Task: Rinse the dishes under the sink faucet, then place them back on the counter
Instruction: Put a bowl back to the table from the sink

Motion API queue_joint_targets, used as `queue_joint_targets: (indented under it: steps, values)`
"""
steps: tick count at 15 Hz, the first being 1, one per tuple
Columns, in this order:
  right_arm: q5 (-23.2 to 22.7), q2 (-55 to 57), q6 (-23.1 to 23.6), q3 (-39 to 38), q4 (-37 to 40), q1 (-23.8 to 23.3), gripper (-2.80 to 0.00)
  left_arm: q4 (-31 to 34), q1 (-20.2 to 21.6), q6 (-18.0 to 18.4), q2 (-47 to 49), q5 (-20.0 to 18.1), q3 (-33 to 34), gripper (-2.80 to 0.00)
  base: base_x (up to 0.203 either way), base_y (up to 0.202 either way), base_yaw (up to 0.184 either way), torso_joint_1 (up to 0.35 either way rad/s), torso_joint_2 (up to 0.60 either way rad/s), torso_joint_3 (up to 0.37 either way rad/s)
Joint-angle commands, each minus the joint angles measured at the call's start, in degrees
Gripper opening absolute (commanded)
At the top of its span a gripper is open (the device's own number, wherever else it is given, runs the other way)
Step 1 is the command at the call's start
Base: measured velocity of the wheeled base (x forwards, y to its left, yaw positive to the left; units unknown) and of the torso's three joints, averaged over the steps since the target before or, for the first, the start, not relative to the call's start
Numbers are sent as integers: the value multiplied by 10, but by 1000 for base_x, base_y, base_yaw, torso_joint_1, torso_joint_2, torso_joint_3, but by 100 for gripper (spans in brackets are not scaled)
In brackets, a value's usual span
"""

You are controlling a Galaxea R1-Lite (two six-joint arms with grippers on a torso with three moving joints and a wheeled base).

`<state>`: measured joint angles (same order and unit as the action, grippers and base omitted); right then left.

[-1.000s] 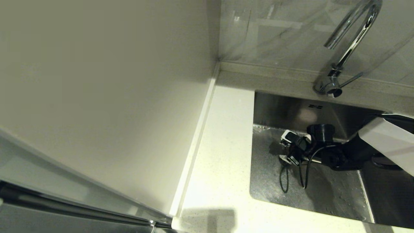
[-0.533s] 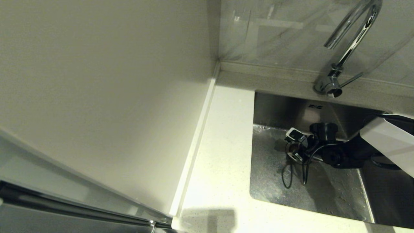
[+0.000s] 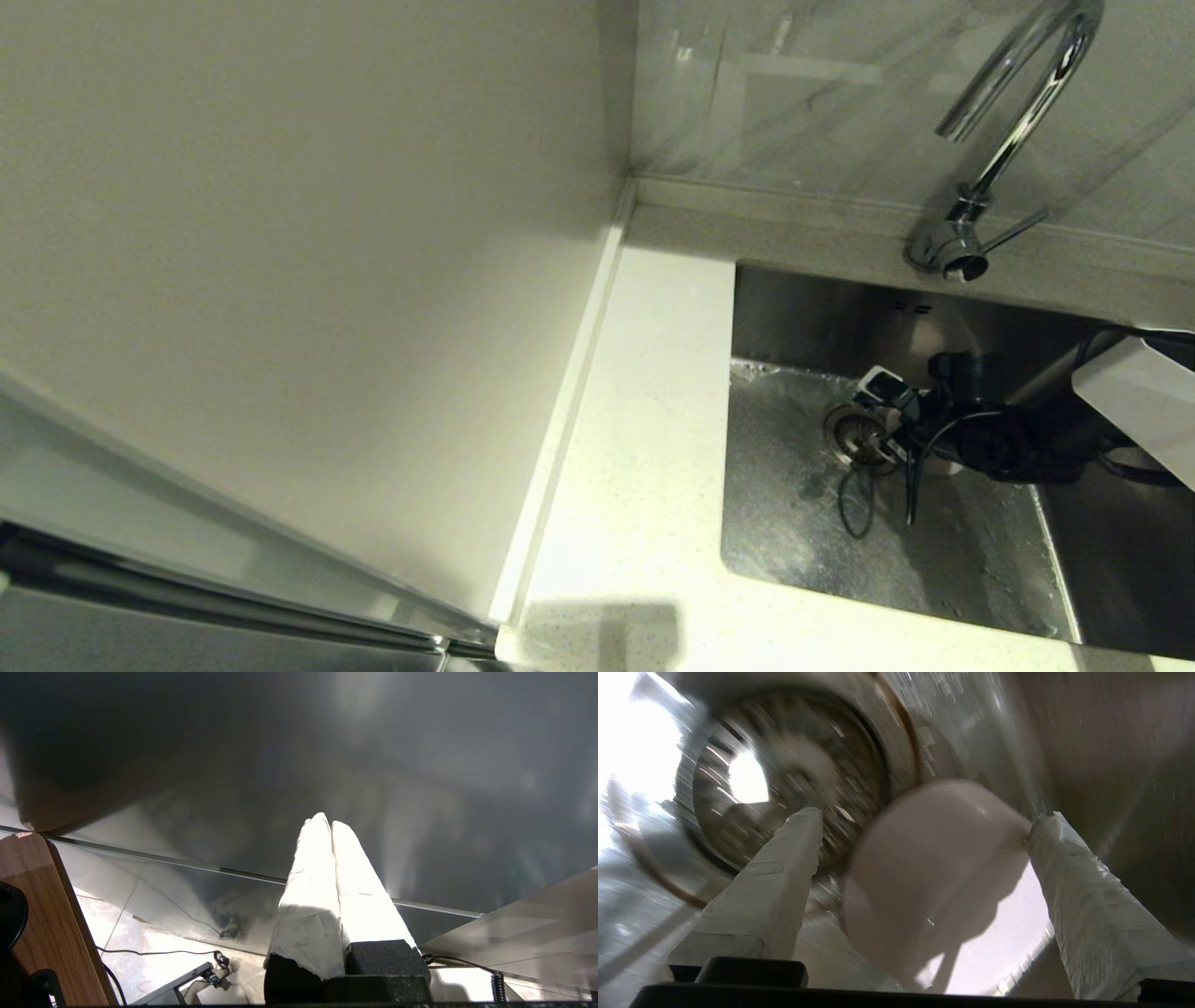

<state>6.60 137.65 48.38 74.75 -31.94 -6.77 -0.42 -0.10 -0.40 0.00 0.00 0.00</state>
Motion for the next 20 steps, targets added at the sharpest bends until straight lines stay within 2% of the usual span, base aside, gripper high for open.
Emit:
queue_joint_targets:
  steps: [1, 11, 20]
  values:
    - [10, 2, 11, 1, -3, -19, 0, 0, 0, 0, 0, 0, 2, -280, 0, 0, 0, 0, 0, 0]
    - [11, 61, 25, 73, -5, -102, 0, 0, 0, 0, 0, 0, 2, -280, 0, 0, 0, 0, 0, 0]
    - [22, 48, 23, 82, -3, -113, 0, 0, 0, 0, 0, 0, 2, -280, 0, 0, 0, 0, 0, 0]
